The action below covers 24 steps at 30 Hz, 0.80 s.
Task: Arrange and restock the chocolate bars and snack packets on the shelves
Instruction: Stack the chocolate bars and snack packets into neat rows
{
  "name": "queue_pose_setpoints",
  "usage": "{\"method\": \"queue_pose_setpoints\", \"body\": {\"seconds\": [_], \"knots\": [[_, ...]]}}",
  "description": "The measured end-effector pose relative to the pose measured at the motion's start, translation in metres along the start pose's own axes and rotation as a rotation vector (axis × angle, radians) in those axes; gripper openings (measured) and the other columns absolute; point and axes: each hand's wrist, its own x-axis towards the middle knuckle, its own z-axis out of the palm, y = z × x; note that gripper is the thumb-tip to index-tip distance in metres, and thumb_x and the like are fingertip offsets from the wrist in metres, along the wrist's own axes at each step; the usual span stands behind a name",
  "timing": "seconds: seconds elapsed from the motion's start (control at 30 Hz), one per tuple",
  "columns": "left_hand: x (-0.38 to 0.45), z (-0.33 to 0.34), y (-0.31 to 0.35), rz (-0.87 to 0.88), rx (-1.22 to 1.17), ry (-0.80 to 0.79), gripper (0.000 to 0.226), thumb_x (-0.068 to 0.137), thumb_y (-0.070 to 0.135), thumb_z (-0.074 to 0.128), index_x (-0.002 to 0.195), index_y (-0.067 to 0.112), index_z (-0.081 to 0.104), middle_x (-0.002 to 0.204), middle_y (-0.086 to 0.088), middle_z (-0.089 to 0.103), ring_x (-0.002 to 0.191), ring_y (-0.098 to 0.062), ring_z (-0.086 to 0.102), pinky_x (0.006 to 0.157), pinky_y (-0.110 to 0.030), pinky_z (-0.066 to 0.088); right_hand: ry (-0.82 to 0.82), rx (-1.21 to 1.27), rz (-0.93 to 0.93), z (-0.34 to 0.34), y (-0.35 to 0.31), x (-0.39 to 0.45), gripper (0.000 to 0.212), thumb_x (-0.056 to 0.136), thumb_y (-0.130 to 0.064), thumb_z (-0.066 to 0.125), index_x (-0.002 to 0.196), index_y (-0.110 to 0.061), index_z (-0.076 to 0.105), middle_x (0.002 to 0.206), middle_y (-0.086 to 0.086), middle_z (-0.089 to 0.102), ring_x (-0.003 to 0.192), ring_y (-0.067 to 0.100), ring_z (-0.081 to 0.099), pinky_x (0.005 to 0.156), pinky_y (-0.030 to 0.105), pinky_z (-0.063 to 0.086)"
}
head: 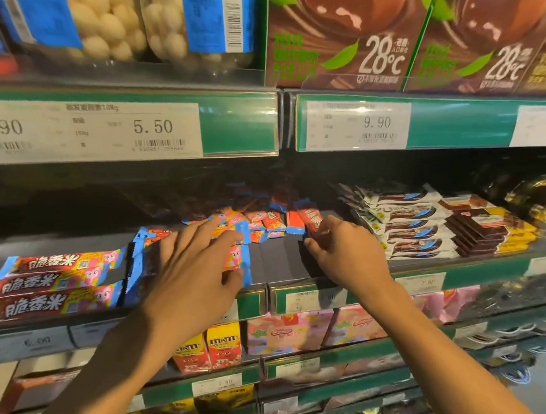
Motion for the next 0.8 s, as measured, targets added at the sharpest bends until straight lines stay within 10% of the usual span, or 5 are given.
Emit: {"method": "queue_pose_setpoints", "body": {"seconds": [0.17,0.37,0.8], "knots": [[0.012,-0.001,0.017,0.020,-0.031,-0.019,0.045,0.094,0.041,0.051,0.137,0.040,0.038,0.154,0.014,0.021,0.142,-0.008,0.010,0.111,-0.031,0.000,-0.199,0.032,0.215,-0.009,-0.004,0.019,0.071,0.080,-0.054,0.073,0.124,-0.009,0.041,0.119,0.015,0.062,0.109,0.038,0.061,0.084,0.042,0.051],[0.017,0.001,0.028,0.031,-0.116,-0.007,0.038,0.093,0.037,0.056,0.129,0.042,0.045,0.146,0.018,0.028,0.137,-0.005,0.015,0.110,-0.029,0.003,-0.450,0.352,0.276,-0.029,0.000,0.035,0.021,0.080,-0.025,0.076,0.068,-0.014,0.062,0.075,0.005,0.069,0.078,0.025,0.067,0.071,0.031,0.052],[0.027,0.009,0.039,-0.002,-0.365,0.031,0.021,0.089,0.031,0.064,0.108,0.039,0.059,0.107,0.026,0.053,0.105,0.002,0.047,0.094,-0.023,0.032,-0.376,0.796,0.317,-0.035,0.016,0.022,0.009,0.088,-0.010,0.069,0.094,-0.003,0.067,0.084,0.016,0.070,0.071,0.023,0.063,0.069,0.039,0.058]]}}
